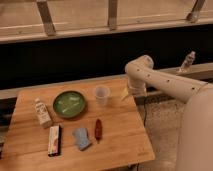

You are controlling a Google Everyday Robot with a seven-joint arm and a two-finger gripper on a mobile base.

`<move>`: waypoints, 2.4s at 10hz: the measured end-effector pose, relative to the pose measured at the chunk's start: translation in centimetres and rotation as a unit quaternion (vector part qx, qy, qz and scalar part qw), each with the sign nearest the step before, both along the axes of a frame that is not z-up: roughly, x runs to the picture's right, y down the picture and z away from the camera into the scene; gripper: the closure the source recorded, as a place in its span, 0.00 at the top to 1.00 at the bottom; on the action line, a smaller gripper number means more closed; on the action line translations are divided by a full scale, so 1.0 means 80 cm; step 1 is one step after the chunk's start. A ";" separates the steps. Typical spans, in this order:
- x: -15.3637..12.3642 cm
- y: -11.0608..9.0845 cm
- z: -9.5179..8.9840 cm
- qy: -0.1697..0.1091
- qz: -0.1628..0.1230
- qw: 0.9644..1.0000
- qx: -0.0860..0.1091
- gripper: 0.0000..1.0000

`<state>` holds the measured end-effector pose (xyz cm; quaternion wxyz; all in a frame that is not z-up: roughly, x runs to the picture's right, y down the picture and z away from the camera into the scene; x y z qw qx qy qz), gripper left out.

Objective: Place the bottle in the ceramic bowl

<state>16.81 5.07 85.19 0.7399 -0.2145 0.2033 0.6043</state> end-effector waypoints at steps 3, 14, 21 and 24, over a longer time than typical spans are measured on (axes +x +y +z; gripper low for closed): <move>-0.024 -0.017 0.000 -0.032 -0.029 0.999 -0.002 0.80; -0.258 -0.066 -0.058 -0.136 -0.190 0.972 0.033 0.80; -0.288 -0.086 -0.070 -0.166 -0.214 0.961 0.058 0.80; -0.375 -0.104 -0.093 -0.203 -0.268 0.938 0.087 0.80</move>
